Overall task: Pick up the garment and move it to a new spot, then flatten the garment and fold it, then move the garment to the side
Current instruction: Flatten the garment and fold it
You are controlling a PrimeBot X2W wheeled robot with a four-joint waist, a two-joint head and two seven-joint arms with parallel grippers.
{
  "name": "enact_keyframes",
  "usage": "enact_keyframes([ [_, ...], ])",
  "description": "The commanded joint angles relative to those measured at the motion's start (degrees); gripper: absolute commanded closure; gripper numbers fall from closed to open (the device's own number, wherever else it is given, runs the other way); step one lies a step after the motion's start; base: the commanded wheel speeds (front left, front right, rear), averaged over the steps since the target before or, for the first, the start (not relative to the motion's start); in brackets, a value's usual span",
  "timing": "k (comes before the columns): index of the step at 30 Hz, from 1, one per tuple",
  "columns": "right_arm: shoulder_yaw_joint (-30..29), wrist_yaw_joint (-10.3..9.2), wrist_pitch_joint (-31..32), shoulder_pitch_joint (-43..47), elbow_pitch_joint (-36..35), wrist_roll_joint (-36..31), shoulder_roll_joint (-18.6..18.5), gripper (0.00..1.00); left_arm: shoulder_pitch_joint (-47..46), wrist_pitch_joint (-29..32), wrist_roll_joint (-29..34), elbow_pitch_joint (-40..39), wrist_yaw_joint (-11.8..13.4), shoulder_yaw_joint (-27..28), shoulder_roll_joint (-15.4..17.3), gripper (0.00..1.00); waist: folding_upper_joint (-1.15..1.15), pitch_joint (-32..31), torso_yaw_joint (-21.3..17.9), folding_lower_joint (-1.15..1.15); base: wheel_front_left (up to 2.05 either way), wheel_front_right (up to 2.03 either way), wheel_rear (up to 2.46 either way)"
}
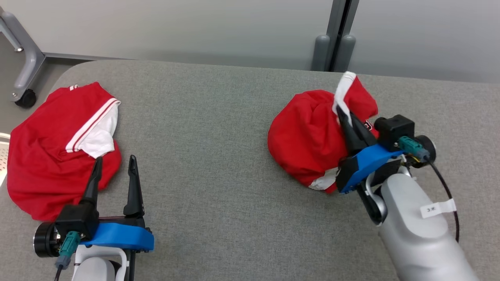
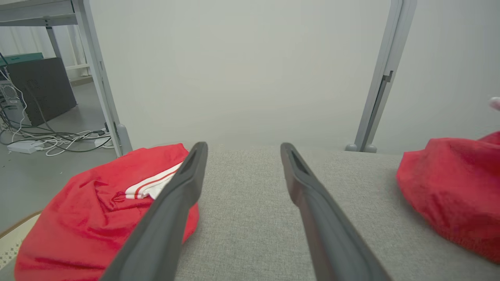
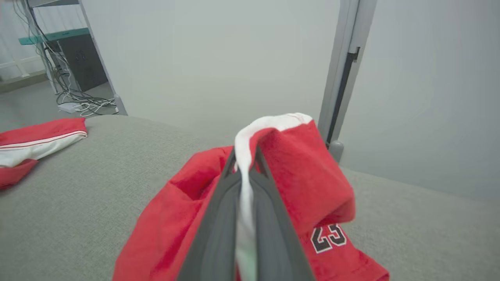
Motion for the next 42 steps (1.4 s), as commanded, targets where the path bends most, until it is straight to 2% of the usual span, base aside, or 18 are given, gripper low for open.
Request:
enact_keyframes([
  [1, 3.27, 0.03, -0.21, 1.43, -2.37, 1.62, 0.21, 1.0, -0.04, -0.26, -0.03, 0.06, -0.2, 0.07, -0.14, 0.0, 0.0, -0.22, 0.15, 0.01, 0.0, 0.0, 0.0],
  [8, 24.06, 0.03, -0.21, 2.75, -10.25, 8.07, 0.09, 1.0, 0.35, -0.26, -0.24, -0.3, -0.31, 0.18, -0.16, 0.0, 0.0, -0.21, 1.62, 0.01, 0.0, 0.0, 0.0],
  [10, 30.46, 0.03, -0.21, 3.25, -10.5, 9.74, 0.05, 1.0, 0.59, -0.26, -0.25, -0.32, -0.32, 0.34, -0.18, 0.0, 0.0, -0.19, 2.01, 0.01, 0.0, 0.0, 0.0],
  [11, 30.46, 0.03, -0.21, 3.25, -10.5, 9.74, 0.05, 1.0, 0.59, -0.26, -0.25, -0.32, -0.32, 0.34, -0.18, 0.0, 0.0, -0.19, 2.01, 0.01, 0.0, 0.0, 0.0],
  [17, 47.7, 0.03, 0.33, 4.68, -7.95, 15.2, 0.05, 1.0, 1.03, -0.26, -0.38, 0.17, -0.38, 0.33, -0.23, 0.0, 0.0, -0.49, 3.01, 0.01, 0.0, 0.0, 0.0],
  [18, 49.34, 0.02, 0.44, 4.68, -7.72, 16.42, 0.04, 0.78, 1.08, -0.26, -0.31, 0.19, -0.38, 0.39, -0.23, 0.0, 0.0, -0.56, 3.05, 0.01, 0.0, 0.0, 0.0],
  [19, 50.51, 0.02, 0.4, 4.46, -7.41, 17.56, 0.04, 0.45, 1.13, -0.26, -0.29, 0.23, -0.39, 0.39, -0.24, 0.0, 0.0, -0.6, 3.06, 0.01, 0.0, 0.0, 0.0],
  [20, 50.91, 0.02, 0.3, 4.44, -7.04, 18.8, 0.04, 0.0, 1.16, -0.26, -0.27, 0.25, -0.39, 0.48, -0.24, 0.0, 0.0, -0.64, 3.02, 0.01, 0.0, 0.0, 0.0],
  [22, 50.63, 0.02, 0.07, 4.32, -6.38, 20.32, 0.05, 0.0, 1.34, -0.26, -0.24, 0.16, -0.35, 0.73, -0.25, 0.0, 0.0, -0.73, 2.65, 0.01, 0.0, 0.0, 0.0],
  [26, 46.17, 0.03, -0.22, 3.96, -5.92, 21.17, 0.07, 0.0, 1.86, -0.26, 0.04, -0.14, -0.26, 1.18, -0.26, 0.0, 0.0, -1.0, 1.24, 0.01, 0.0, 0.0, 0.0],
  [35, 24.87, 0.03, -0.24, 9.13, -7.13, 11.49, -1.14, 0.0, 3.0, -0.26, 0.51, -0.44, -0.25, 2.94, -0.05, 0.0, 0.0, -2.03, -1.78, 0.01, 0.0, 0.0, 0.0],
  [42, 11.77, 0.03, -0.25, 12.74, -4.97, 6.03, -2.02, 0.0, 3.39, -0.27, 0.72, -0.59, -0.34, 2.61, -0.1, 0.0, 0.0, -1.6, -1.94, 0.01, 0.0, 0.0, 0.0],
])
